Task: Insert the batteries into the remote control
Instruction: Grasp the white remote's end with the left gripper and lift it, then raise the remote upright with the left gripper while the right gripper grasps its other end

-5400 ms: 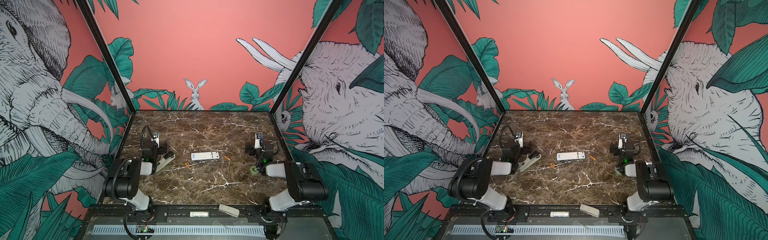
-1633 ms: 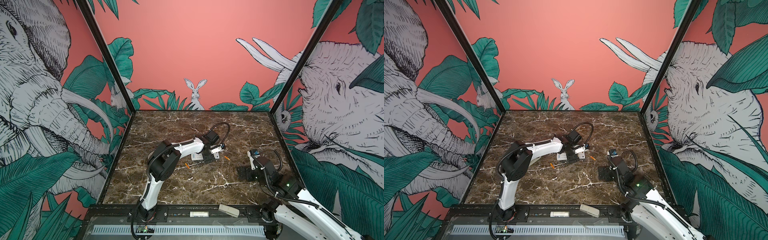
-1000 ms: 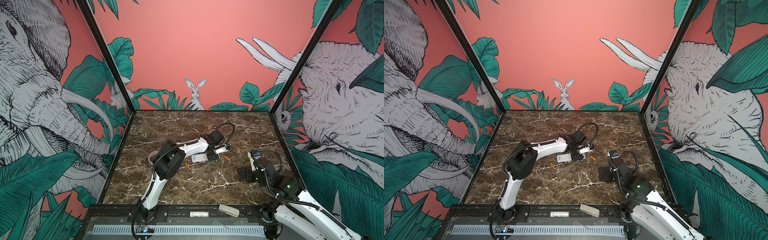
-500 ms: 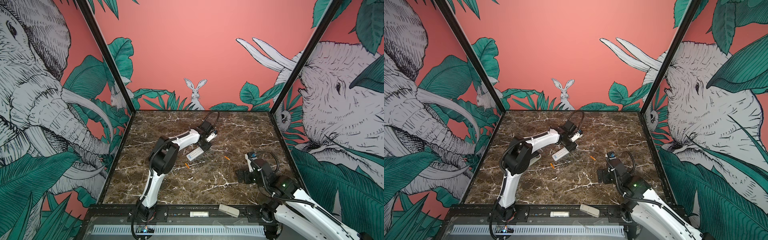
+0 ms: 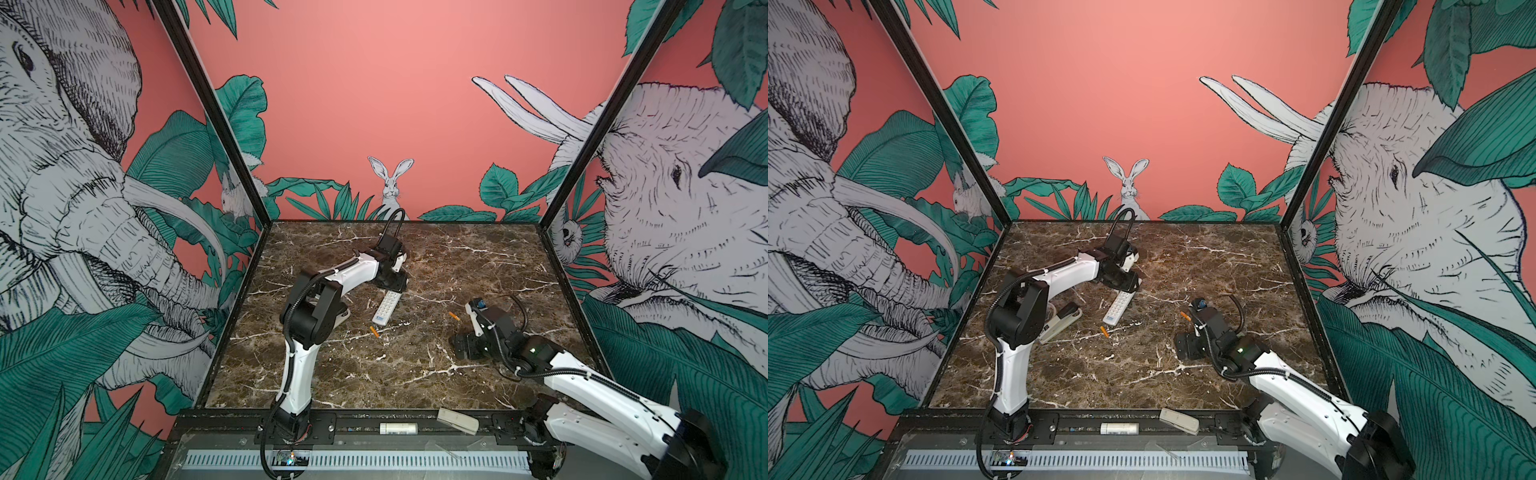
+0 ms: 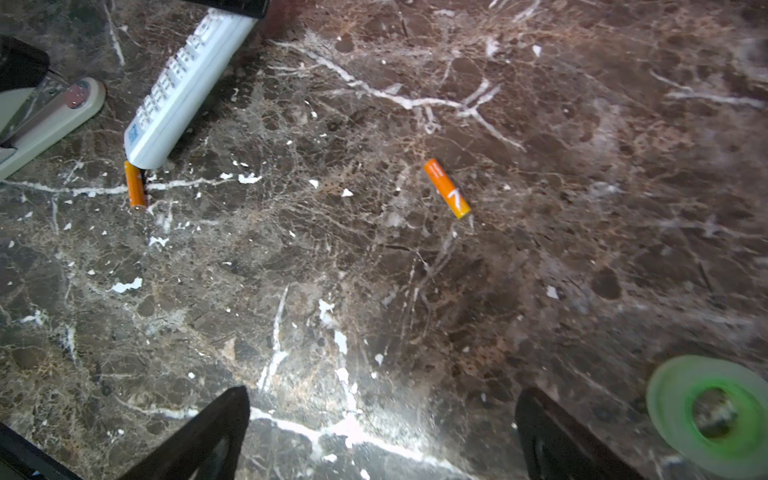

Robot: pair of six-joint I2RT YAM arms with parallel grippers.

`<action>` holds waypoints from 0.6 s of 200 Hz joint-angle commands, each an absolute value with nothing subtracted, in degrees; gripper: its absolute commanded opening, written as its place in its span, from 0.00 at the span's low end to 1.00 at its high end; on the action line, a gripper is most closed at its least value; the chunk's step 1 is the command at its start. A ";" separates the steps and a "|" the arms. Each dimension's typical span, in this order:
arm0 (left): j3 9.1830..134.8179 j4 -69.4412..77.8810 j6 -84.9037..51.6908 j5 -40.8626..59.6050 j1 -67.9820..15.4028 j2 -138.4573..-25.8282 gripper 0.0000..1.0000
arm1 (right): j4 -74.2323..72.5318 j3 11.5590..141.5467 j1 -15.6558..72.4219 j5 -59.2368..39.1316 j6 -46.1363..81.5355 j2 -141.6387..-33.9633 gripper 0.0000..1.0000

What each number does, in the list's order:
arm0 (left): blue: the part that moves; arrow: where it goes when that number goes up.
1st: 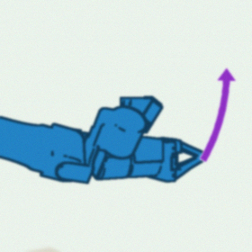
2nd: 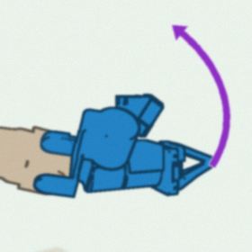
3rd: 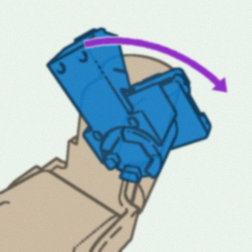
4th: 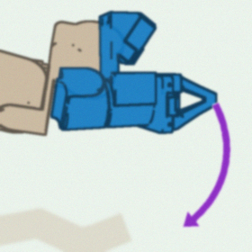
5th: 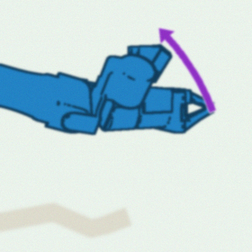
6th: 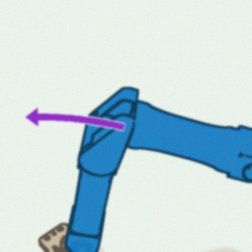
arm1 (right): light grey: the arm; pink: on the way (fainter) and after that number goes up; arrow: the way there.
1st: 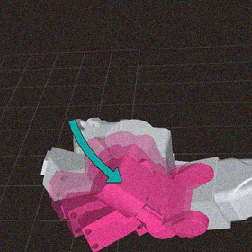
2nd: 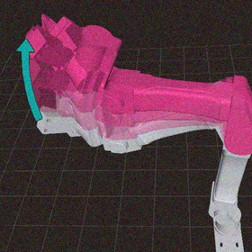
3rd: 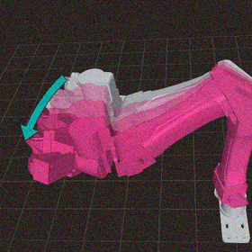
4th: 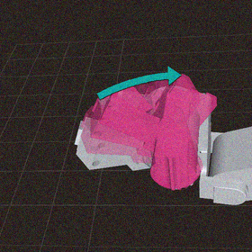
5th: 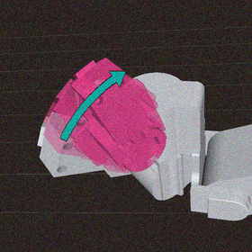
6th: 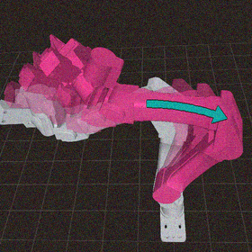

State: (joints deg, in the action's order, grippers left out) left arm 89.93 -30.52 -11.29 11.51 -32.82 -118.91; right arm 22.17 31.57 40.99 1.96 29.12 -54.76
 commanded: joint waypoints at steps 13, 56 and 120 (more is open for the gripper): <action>87.62 -26.59 -13.20 16.25 -32.96 -109.15 0.43 | 12.10 33.62 41.80 -2.18 29.80 -59.43 0.99; 77.42 -15.41 -13.85 26.15 -31.76 -98.09 0.43 | 2.45 36.35 41.75 -11.50 28.03 -64.42 0.99; 61.32 5.98 -19.79 51.25 -27.11 -81.23 0.39 | -16.14 37.13 41.81 -31.85 27.07 -66.63 0.99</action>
State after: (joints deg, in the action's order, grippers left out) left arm 65.19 -5.74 -15.57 38.76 -29.04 -87.20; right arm -4.32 36.69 41.50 -21.65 27.81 -66.72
